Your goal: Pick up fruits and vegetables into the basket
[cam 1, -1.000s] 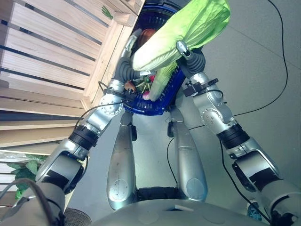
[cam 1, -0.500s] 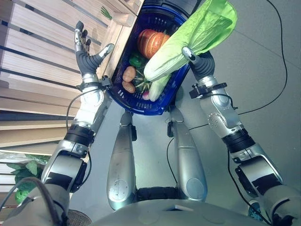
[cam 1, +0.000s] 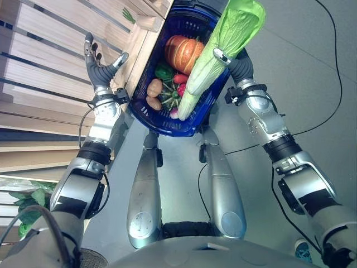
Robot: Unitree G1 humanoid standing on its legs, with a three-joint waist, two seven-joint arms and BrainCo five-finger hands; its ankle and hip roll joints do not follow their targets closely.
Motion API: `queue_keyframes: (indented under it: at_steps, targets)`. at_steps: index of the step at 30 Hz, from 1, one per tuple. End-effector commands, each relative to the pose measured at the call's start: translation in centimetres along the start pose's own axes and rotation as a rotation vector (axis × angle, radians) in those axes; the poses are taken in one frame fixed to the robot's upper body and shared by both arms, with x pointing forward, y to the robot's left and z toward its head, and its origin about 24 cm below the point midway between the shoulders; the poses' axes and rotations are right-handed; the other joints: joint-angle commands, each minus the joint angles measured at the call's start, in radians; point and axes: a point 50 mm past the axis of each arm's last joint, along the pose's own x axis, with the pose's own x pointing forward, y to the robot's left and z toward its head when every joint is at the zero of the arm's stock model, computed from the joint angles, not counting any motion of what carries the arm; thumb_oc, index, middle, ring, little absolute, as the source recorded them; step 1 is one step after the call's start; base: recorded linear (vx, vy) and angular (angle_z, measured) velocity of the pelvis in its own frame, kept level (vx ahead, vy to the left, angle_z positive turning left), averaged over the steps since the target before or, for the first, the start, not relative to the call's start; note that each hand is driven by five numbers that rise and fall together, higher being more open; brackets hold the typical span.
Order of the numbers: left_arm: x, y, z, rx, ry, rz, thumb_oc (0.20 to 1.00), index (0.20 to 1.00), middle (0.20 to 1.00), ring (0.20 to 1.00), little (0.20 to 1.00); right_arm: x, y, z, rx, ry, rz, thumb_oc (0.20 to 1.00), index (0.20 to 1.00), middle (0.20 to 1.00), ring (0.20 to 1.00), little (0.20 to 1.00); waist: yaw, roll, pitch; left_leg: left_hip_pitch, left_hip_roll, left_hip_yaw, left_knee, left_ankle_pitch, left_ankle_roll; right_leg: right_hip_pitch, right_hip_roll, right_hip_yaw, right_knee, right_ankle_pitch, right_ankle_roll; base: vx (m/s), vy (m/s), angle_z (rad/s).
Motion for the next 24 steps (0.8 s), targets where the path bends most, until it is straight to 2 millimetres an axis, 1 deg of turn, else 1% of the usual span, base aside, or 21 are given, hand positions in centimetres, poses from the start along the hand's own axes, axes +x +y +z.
queue_keyframes:
  at_steps: [1, 5, 6, 9, 14, 17, 24]
  targets:
    - [0.8, 0.0, 1.1, -0.031, -0.045, -0.018, 1.000, 1.000, 1.000, 1.000, 1.000, 1.0, -0.1, 1.9, 0.045, -0.033, 0.000, 0.200, 0.200, 0.200, 0.200, 0.200, 0.007, 0.057, -0.037, -0.032, -0.075, 0.010, 0.026, -0.037, 0.016, 0.026, 0.020, -0.087, 0.107, -0.143, 0.024, 0.02, -0.034, 0.04]
    - [1.4, -0.8, 1.5, -0.027, -0.048, -0.060, 1.000, 1.000, 1.000, 1.000, 1.000, 2.4, -1.4, 1.4, 0.059, 0.060, -0.053, 0.200, 0.200, 0.200, 0.200, 0.200, 0.030, 0.070, -0.037, -0.035, -0.080, 0.002, 0.033, -0.038, 0.017, 0.024, 0.015, -0.099, 0.119, -0.146, 0.023, 0.03, -0.037, 0.07]
    - [1.6, -1.3, 1.7, -0.025, -0.054, -0.079, 1.000, 1.000, 1.000, 1.000, 1.000, 2.8, -2.1, 1.1, 0.050, 0.095, -0.071, 0.200, 0.200, 0.200, 0.200, 0.200, 0.040, 0.076, -0.037, -0.040, -0.083, -0.002, 0.039, -0.038, 0.018, 0.019, 0.013, -0.104, 0.127, -0.148, 0.023, 0.03, -0.044, 0.09]
    - [1.7, -2.1, 2.0, -0.027, -0.066, -0.106, 1.000, 1.000, 1.000, 1.000, 1.000, 3.1, -3.0, 0.4, 0.052, 0.169, -0.082, 0.200, 0.200, 0.200, 0.200, 0.200, 0.054, 0.085, -0.037, -0.052, -0.090, -0.011, 0.052, -0.039, 0.020, 0.008, 0.010, -0.112, 0.142, -0.151, 0.021, 0.03, -0.039, 0.10]
    - [1.9, -3.0, 2.5, -0.042, -0.079, -0.131, 1.000, 1.000, 1.000, 1.000, 1.000, 3.1, -3.4, -0.8, 0.108, 0.269, -0.086, 0.200, 0.200, 0.200, 0.200, 0.200, 0.070, 0.099, -0.037, -0.066, -0.099, -0.020, 0.059, -0.038, 0.023, -0.007, 0.007, -0.119, 0.154, -0.155, 0.018, 0.01, -0.018, 0.13]
    - [1.6, -3.7, 2.4, -0.061, -0.080, -0.143, 1.000, 1.000, 1.000, 1.000, 1.000, 2.7, -3.6, -2.1, 0.178, 0.341, -0.081, 0.200, 0.200, 0.200, 0.200, 0.200, 0.081, 0.113, -0.037, -0.080, -0.106, -0.027, 0.068, -0.038, 0.027, -0.022, 0.003, -0.124, 0.166, -0.159, 0.016, 0.02, 0.007, 0.05]
    - [0.9, -4.5, 2.1, -0.081, -0.082, -0.156, 1.000, 1.000, 1.000, 1.000, 1.000, 2.2, -3.9, -3.2, 0.166, 0.419, -0.107, 0.200, 0.200, 0.200, 0.200, 0.200, 0.092, 0.131, -0.037, -0.101, -0.114, -0.034, 0.075, -0.034, 0.030, -0.048, -0.002, -0.125, 0.180, -0.160, 0.016, 0.01, 0.013, 0.06]
